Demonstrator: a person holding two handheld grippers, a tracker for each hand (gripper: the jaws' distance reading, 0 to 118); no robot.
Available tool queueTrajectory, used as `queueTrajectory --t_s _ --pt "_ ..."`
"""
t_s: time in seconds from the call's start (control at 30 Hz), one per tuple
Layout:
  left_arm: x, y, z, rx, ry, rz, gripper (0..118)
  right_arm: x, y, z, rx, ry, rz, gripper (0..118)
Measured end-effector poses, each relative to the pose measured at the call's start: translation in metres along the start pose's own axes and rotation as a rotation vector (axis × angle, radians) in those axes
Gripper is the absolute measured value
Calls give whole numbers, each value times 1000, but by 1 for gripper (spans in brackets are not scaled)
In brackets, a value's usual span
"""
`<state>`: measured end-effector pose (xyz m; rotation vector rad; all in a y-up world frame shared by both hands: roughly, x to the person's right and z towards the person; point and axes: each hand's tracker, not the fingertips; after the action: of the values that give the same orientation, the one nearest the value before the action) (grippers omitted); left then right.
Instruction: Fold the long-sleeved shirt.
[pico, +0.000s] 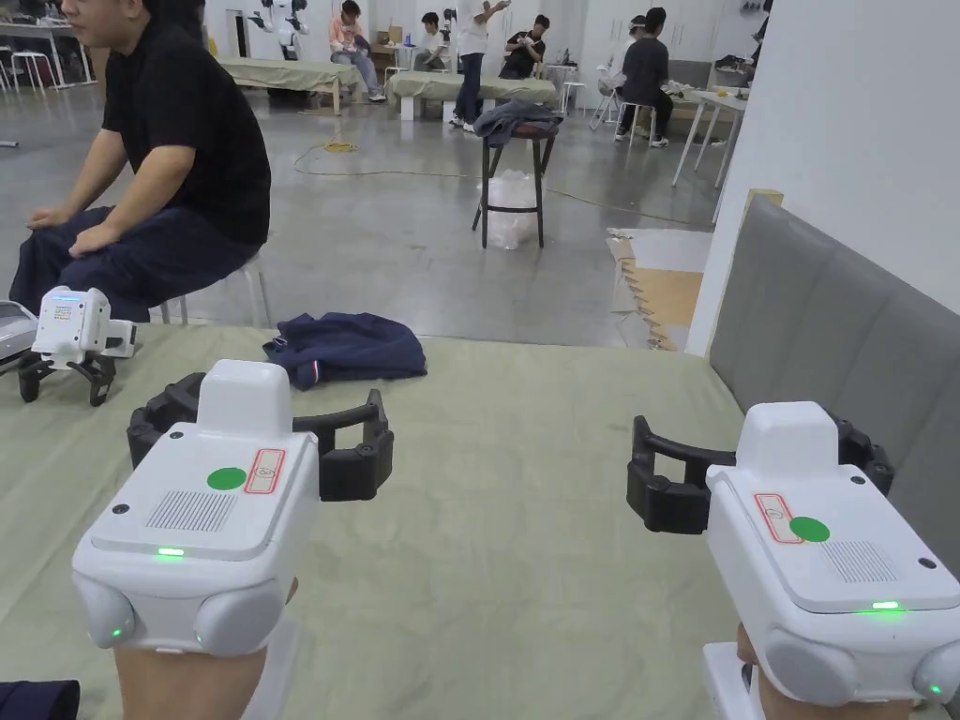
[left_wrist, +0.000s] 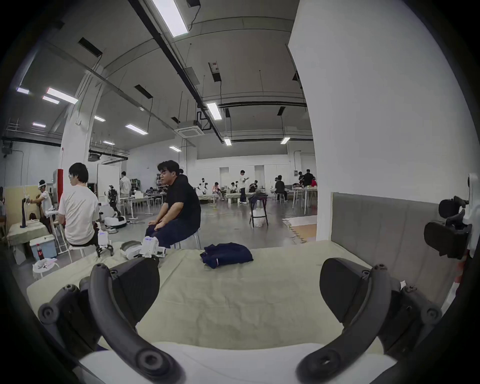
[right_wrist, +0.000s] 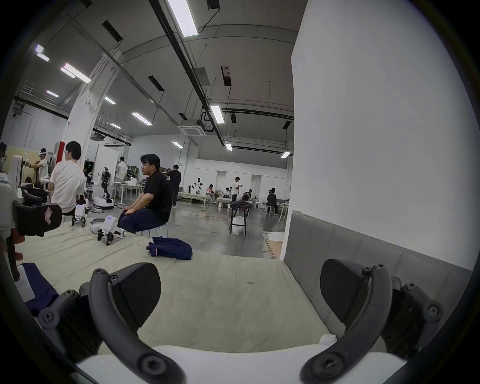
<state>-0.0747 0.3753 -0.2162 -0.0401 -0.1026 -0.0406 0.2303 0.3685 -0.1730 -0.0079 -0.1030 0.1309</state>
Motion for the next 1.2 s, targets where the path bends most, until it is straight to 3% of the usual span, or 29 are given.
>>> queueTrajectory --t_s 0.83,1.2 --pt "-1 7 7 39 -6 5 111 -1 1 6 10 -5 -14 118" --pt "-4 8 3 45 24 76 111 -6 3 9 41 -26 30 118"
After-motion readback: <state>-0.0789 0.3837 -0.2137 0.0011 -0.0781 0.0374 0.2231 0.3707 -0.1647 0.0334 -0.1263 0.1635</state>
